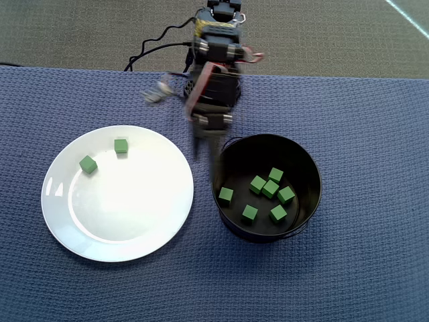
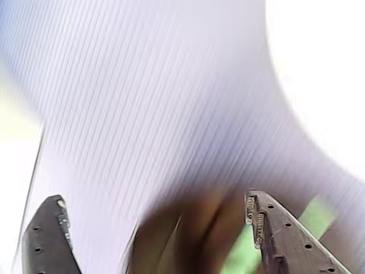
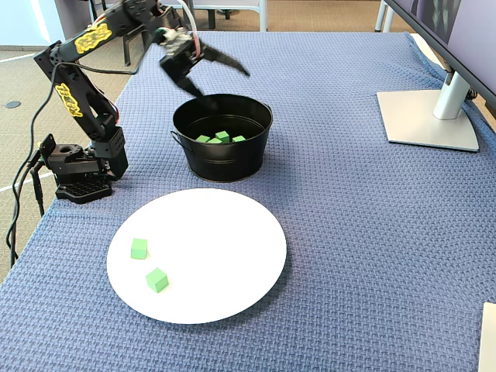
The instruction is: Pick up the green cubes from the white plate and place them in the black recipient
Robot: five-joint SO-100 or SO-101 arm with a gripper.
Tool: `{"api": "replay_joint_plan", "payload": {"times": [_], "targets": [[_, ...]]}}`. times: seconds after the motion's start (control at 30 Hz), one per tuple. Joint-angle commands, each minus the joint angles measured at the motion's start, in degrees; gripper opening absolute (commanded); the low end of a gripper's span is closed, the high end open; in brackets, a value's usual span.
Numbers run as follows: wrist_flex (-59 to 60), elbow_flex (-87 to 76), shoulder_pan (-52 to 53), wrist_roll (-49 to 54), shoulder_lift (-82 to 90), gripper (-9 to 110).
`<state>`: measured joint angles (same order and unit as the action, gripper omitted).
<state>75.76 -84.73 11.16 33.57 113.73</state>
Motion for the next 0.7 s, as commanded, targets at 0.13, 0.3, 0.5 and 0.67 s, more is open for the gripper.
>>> {"api": "replay_joint_plan", "payload": {"times": [0.13,0.3,0.5,0.67], "targets": [[-19.42,-14.06,22.85,19.42,-6.24,31],[-18.9,-11.78,29.88,25.58,-19.95,29],[-13.01,-1.49,35.07,35.95,-33.57,29],[-8.17,2.9,39.2,54.49,-37.27,29]]}}
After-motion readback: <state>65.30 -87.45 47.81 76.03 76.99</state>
